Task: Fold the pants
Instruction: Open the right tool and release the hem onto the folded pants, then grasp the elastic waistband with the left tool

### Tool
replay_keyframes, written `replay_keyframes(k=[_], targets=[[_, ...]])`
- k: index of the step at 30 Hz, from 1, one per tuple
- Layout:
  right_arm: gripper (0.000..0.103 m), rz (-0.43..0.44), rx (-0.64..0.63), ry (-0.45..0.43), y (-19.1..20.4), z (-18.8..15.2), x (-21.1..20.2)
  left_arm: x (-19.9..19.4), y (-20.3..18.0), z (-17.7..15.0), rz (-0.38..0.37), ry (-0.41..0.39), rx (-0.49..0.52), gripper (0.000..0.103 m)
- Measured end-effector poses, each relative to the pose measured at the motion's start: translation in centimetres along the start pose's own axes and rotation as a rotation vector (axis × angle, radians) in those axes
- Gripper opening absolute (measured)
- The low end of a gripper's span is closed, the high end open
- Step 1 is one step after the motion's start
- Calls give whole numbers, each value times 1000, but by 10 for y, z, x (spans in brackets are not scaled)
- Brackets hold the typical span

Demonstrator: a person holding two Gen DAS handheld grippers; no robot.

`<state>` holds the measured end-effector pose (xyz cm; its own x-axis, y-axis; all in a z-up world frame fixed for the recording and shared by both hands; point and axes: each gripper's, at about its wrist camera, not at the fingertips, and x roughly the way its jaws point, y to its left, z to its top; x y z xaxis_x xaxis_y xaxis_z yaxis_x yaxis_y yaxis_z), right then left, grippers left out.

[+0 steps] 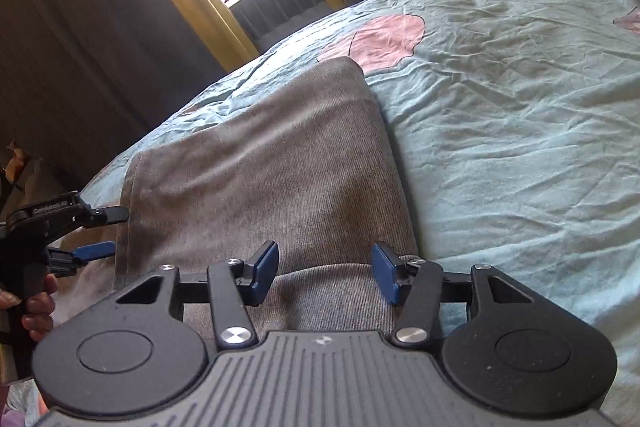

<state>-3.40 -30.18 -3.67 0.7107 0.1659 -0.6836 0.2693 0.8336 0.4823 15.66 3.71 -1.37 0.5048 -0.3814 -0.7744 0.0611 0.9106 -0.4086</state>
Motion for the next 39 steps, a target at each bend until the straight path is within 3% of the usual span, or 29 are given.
replay_keyframes(k=[2, 5, 7, 9, 10, 11, 12, 16, 20, 23, 27, 31, 34, 37, 39], targets=[[52, 20, 29, -6, -5, 0, 1, 16, 7, 8, -93, 62, -71, 71], [53, 23, 28, -13, -5, -1, 2, 27, 11, 14, -145, 84, -127, 29], [54, 18, 14, -19, -2, -1, 3, 12, 7, 15, -170, -10, -80, 27], [63, 33, 10, -21, -2, -1, 3, -16, -1, 9, -140, -183, 34, 25], [64, 42, 12, -22, -3, -1, 3, -28, -2, 7, -78, -261, 68, 30], [64, 47, 15, -22, -3, -1, 3, -36, 2, 6, -12, -303, 78, 58], [64, 48, 18, -21, -4, 0, 3, -42, 8, 7, 37, -310, 75, 76], [66, 35, 4, -16, -1, 0, 3, -73, 60, 3, 77, -250, -7, 76], [75, 26, -31, -12, 6, -1, 4, -112, 135, -20, 129, -249, -166, 85], [81, 27, -48, -4, 9, 0, 6, -133, 191, -42, 194, -247, -314, 84], [90, 21, -84, 8, 16, 0, 10, -140, 240, -56, 209, -228, -441, 77], [96, 11, -105, 12, 22, -1, 14, -135, 259, -43, 168, -256, -494, 75], [97, 3, -111, 10, 23, -2, 16, -119, 265, -26, 161, -244, -497, 67], [98, 5, -109, 9, 23, -3, 16, -105, 271, -13, 180, -223, -505, 52], [98, 12, -99, 7, 22, -2, 16, -100, 276, -5, 180, -215, -504, 50]])
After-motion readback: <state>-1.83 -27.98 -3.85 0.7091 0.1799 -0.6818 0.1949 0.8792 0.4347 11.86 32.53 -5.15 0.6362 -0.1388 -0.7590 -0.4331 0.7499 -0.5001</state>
